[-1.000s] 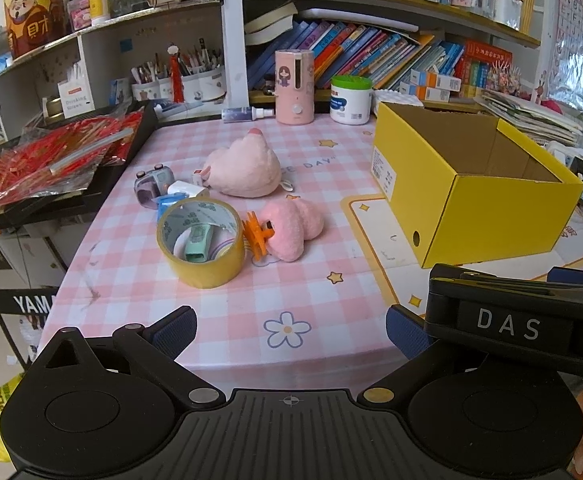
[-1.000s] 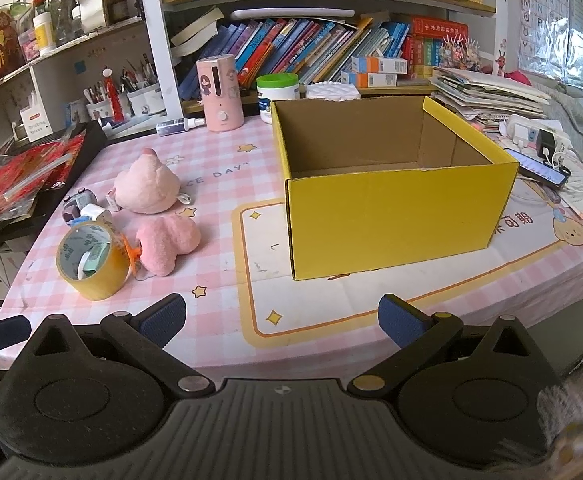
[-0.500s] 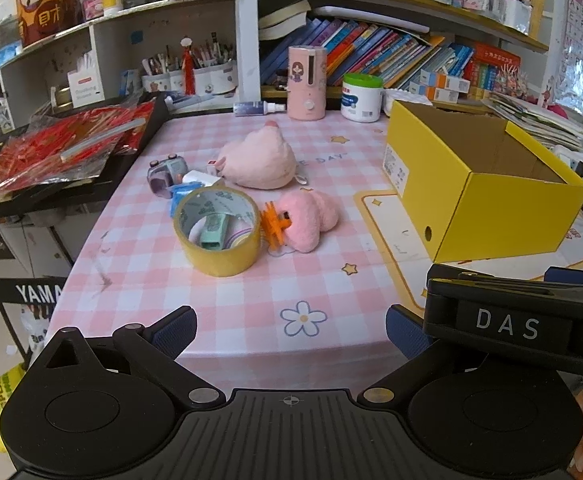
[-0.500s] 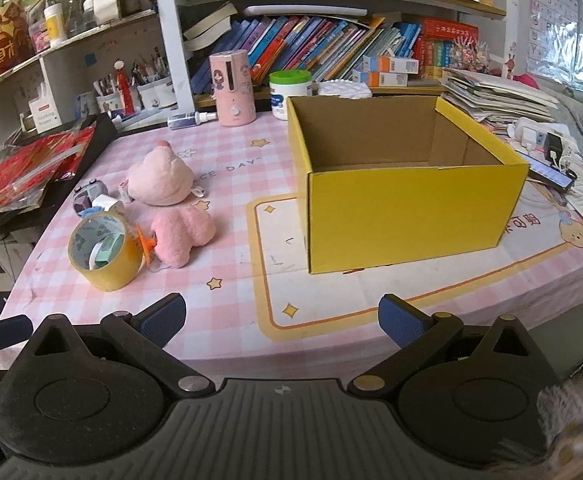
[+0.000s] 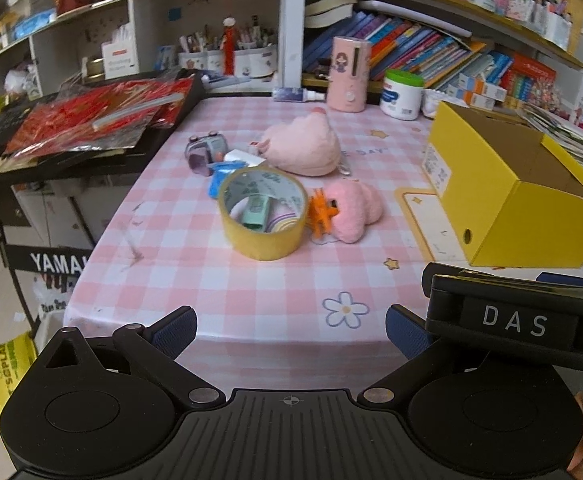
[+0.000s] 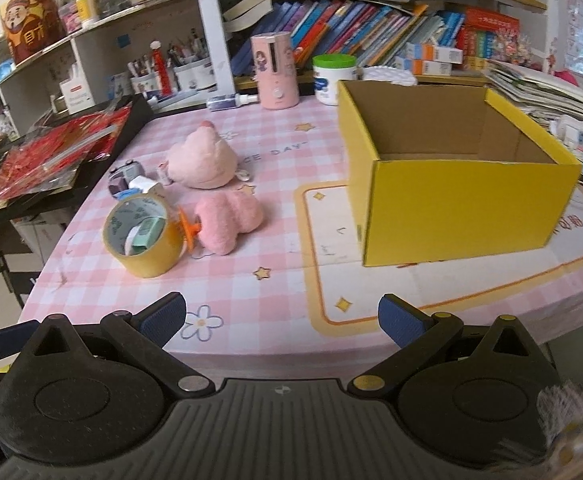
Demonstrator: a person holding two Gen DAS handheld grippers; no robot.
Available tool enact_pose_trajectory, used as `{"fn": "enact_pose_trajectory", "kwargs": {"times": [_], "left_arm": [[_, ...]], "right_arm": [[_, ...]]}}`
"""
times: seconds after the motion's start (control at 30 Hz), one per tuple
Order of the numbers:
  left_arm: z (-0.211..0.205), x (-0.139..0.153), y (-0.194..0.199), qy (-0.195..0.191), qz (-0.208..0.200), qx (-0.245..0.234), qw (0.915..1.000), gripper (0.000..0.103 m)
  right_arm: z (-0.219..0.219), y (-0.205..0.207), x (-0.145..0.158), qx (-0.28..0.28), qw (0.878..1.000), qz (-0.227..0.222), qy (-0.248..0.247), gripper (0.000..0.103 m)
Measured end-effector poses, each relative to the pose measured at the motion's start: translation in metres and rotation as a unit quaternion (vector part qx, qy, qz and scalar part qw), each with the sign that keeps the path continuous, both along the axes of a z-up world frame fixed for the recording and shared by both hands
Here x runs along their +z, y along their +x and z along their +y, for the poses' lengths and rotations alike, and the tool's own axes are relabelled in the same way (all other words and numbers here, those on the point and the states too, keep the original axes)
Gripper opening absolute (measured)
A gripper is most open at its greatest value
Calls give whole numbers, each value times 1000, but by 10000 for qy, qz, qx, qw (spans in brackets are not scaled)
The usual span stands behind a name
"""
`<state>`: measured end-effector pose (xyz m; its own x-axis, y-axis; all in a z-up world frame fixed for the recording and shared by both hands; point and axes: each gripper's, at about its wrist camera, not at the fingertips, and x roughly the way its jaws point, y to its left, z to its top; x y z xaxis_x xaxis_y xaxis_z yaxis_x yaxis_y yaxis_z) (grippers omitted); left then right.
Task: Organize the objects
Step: 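Grasp the pink plush duck with the right gripper while the left approaches the tape roll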
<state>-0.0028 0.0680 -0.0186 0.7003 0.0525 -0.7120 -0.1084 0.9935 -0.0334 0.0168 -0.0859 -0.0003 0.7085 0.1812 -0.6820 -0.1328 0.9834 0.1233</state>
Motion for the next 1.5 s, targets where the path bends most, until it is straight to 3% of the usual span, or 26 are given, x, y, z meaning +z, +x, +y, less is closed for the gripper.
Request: {"fn": "enact_pose_trajectory", "kwargs": {"times": [0.27,0.57,0.93,1.23,1.47,1.5], "left_arm": [[15,-3,9,-23,63,322,9995,101],[32,-3,26,-214,-46,770,9968,101],[44,-15,61,-211,116,1215,9923,101],[36,-21,88,-90,259,1134,9932,101],[25,-29,111,127,488,824,9953,101],[25,-30,113,141,502,827,9952,101]], "right_arm": [[19,18,-3,458,9989,-9,-96,101],[37,46,0,974,9951,-170,-21,89],[48,105,-4,1263,9919,-92,80,89],[46,163,-26,907,9936,585,344,89],[54,197,-52,1025,9863,1251,321,89],[54,201,-56,1037,9846,1358,365,85]]}}
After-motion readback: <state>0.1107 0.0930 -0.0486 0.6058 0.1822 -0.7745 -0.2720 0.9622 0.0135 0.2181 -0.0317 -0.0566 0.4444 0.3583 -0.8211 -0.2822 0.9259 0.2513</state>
